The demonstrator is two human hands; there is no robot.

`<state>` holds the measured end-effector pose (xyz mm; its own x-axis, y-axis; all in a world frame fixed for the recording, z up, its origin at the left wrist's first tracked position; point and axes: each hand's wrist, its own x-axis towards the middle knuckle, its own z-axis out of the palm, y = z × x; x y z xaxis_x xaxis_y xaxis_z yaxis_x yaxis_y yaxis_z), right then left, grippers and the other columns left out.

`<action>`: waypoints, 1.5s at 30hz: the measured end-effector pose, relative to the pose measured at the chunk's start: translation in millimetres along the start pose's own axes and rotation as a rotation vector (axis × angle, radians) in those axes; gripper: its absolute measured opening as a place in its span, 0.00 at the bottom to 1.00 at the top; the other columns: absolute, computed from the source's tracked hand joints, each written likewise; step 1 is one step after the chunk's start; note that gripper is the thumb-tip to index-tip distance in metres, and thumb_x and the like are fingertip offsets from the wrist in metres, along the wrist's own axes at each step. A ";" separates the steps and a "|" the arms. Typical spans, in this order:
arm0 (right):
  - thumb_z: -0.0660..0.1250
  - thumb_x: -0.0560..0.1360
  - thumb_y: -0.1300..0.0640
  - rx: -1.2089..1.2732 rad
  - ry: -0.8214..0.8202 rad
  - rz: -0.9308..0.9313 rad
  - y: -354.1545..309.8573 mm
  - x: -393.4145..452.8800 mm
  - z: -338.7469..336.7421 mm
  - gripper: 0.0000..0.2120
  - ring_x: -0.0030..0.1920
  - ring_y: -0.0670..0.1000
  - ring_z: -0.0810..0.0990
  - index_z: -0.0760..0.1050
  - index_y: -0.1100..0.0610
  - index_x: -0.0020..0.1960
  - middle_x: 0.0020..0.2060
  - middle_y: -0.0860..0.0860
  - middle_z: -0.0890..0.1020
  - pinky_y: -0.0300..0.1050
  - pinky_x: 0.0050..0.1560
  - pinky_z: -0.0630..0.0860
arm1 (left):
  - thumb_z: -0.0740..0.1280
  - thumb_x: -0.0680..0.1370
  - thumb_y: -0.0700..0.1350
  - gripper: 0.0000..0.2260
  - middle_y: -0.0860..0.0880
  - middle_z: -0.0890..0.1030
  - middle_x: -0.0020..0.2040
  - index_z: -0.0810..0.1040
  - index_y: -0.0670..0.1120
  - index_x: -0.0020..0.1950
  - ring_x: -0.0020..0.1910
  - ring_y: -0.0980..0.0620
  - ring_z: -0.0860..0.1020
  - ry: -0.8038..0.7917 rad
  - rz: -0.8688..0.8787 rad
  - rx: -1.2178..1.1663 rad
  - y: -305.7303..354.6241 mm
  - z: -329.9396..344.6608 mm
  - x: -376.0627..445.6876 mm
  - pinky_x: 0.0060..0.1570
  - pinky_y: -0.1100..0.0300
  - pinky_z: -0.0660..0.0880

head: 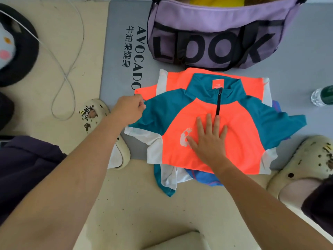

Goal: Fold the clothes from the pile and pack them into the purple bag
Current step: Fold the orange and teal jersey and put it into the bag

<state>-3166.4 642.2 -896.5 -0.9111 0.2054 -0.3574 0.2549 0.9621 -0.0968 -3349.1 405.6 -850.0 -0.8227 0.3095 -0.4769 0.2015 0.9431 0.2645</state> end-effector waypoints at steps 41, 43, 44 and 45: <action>0.74 0.72 0.56 0.907 0.032 0.382 33.9 8.1 -34.9 0.16 0.36 0.54 0.80 0.72 0.56 0.55 0.32 0.52 0.79 0.47 0.38 0.74 | 0.66 0.77 0.43 0.08 0.43 0.75 0.57 0.75 0.43 0.55 0.59 0.43 0.73 0.314 -0.484 -0.552 97.3 80.8 -38.3 0.53 0.52 0.70; 0.74 0.72 0.54 0.849 0.158 0.406 59.4 13.3 -43.8 0.17 0.38 0.50 0.77 0.73 0.55 0.57 0.32 0.45 0.77 0.45 0.40 0.70 | 0.67 0.76 0.44 0.14 0.42 0.73 0.63 0.75 0.43 0.60 0.64 0.41 0.69 0.394 -0.270 -0.407 130.4 86.5 -46.2 0.59 0.50 0.67; 0.74 0.72 0.54 0.818 0.217 0.420 76.1 16.0 -49.8 0.16 0.39 0.49 0.76 0.74 0.55 0.56 0.33 0.45 0.76 0.43 0.40 0.68 | 0.67 0.76 0.45 0.15 0.43 0.72 0.66 0.75 0.44 0.62 0.67 0.42 0.67 0.376 -0.120 -0.352 149.9 91.5 -50.0 0.61 0.49 0.66; 0.73 0.72 0.53 0.788 0.264 0.434 93.8 17.8 -55.3 0.15 0.40 0.49 0.76 0.74 0.56 0.56 0.35 0.46 0.78 0.41 0.41 0.67 | 0.66 0.76 0.47 0.17 0.45 0.71 0.69 0.75 0.45 0.64 0.69 0.43 0.66 0.331 0.010 -0.299 168.8 96.7 -53.3 0.61 0.49 0.65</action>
<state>-3176.6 746.1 -860.5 -0.7040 0.6450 -0.2972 0.6481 0.4124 -0.6402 -3219.9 560.1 -861.0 -0.9570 0.2173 -0.1920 0.0879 0.8485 0.5219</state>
